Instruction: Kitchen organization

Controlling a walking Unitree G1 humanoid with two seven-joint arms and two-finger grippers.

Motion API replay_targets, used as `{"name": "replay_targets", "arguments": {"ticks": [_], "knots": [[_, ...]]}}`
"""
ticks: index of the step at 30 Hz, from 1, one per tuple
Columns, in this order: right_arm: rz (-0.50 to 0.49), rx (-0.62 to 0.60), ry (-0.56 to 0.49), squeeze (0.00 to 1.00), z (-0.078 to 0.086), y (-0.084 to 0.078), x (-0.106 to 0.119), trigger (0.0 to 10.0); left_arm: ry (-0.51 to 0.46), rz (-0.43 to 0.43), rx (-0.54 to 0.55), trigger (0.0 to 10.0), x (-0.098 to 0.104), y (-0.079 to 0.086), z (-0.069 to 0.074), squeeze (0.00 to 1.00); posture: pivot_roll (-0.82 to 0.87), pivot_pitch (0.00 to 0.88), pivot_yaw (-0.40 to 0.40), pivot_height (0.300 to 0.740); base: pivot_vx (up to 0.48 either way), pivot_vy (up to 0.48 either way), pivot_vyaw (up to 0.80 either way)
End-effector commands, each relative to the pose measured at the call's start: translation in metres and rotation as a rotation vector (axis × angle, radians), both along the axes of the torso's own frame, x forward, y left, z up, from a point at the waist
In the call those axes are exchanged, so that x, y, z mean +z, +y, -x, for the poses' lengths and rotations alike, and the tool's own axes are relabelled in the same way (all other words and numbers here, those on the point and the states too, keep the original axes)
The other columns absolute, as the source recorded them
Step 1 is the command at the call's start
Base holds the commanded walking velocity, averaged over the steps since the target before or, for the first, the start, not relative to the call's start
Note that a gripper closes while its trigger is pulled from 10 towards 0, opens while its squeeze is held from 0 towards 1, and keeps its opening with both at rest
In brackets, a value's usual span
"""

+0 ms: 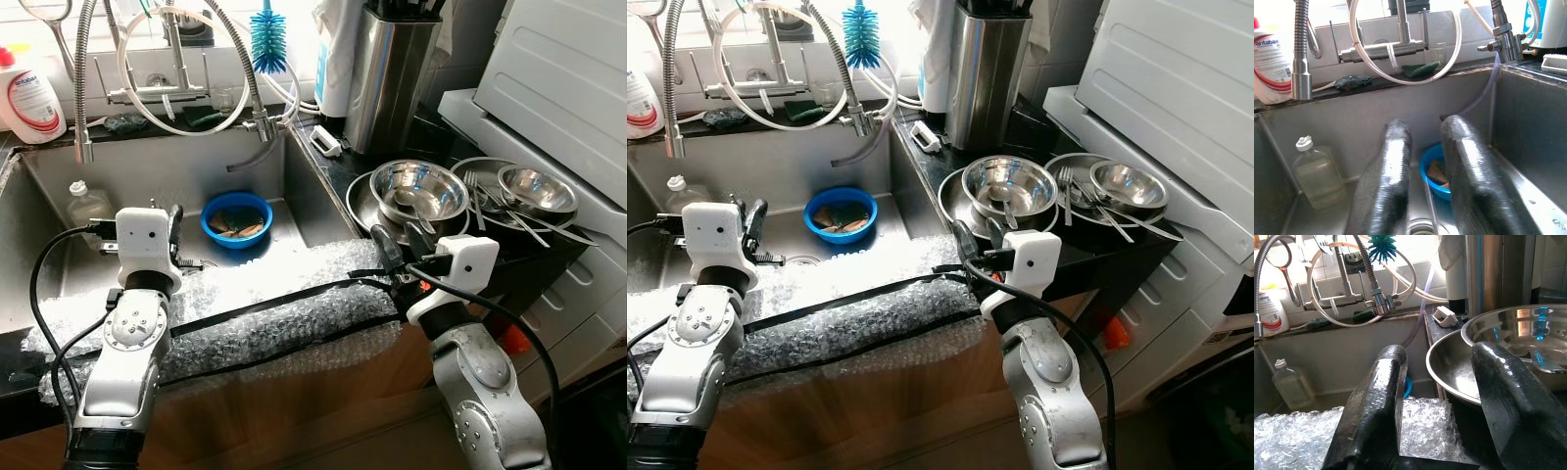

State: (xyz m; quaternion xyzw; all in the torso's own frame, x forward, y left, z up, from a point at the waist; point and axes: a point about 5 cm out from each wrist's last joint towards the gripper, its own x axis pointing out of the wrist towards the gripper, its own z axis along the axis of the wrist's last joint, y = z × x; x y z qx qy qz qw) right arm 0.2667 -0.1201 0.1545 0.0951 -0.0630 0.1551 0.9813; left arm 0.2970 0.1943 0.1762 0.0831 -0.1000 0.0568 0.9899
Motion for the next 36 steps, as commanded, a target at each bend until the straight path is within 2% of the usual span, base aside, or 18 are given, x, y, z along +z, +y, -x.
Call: {"name": "replay_targets", "arguments": {"ticks": [1,7,8,10,11,13,17,21,22,23,32,36], "knots": [[0.009,-0.01,-0.002,0.0,-0.002,-0.003,0.0,10.0,0.01,-0.015,0.002,10.0,0.0,-0.001,-0.003,1.0,-0.08,0.0,-0.059,0.74,0.0,0.0,0.0],[0.009,-0.007,-0.003,0.0,-0.002,-0.002,0.001,10.0,0.001,-0.014,0.007,10.0,0.002,-0.001,-0.003,1.0,-0.08,0.0,-0.061,0.74,0.0,0.0,0.0],[0.011,-0.008,-0.006,0.0,-0.002,-0.002,0.001,10.0,-0.021,-0.014,0.022,10.0,0.006,0.0,-0.003,0.0,-0.08,0.0,-0.06,0.74,0.0,0.0,0.0],[0.012,-0.009,-0.008,0.0,-0.002,-0.002,0.002,10.0,-0.04,-0.011,0.026,10.0,0.009,0.001,-0.002,0.0,-0.08,0.0,-0.061,0.74,0.0,0.0,0.0],[0.017,-0.01,-0.011,0.0,-0.002,-0.002,0.002,10.0,-0.127,-0.074,0.017,10.0,0.024,-0.002,0.0,0.0,-0.08,0.0,-0.061,0.74,0.0,0.0,0.0],[0.017,-0.01,-0.011,0.0,-0.002,-0.002,0.002,10.0,-0.127,-0.074,0.017,10.0,0.024,-0.002,0.0,0.0,-0.08,0.0,-0.061,0.74,0.0,0.0,0.0],[0.047,-0.001,-0.043,0.0,-0.002,0.0,0.007,10.0,-0.206,-0.086,-0.007,10.0,0.041,-0.01,0.002,0.0,-0.09,0.0,-0.06,0.74,0.0,0.0,0.0],[0.07,-0.004,-0.07,0.0,-0.002,0.001,0.011,10.0,-0.205,-0.094,-0.011,10.0,0.041,-0.011,0.002,0.0,-0.09,0.0,-0.058,0.74,0.0,0.0,0.0],[0.073,-0.031,-0.092,0.27,-0.002,0.0,0.015,10.0,-0.19,-0.102,-0.023,10.0,0.037,-0.013,0.003,0.0,-0.09,0.0,-0.057,0.74,0.0,0.0,0.0],[0.07,-0.056,-0.104,1.0,-0.003,-0.002,0.018,10.0,-0.186,-0.103,-0.025,10.0,0.035,-0.014,0.003,0.0,-0.09,0.0,-0.057,0.74,0.0,0.0,0.0],[0.107,-0.195,-0.192,1.0,-0.006,-0.017,0.034,10.0,-0.167,-0.096,-0.037,10.0,0.029,-0.018,0.004,0.0,-0.1,0.0,-0.059,0.74,0.0,0.0,0.0],[0.115,-0.261,-0.183,1.0,-0.007,-0.025,0.032,10.0,-0.162,-0.094,-0.045,10.0,0.028,-0.019,0.003,0.0,-0.1,0.0,-0.059,0.74,0.0,0.0,0.0]]}}
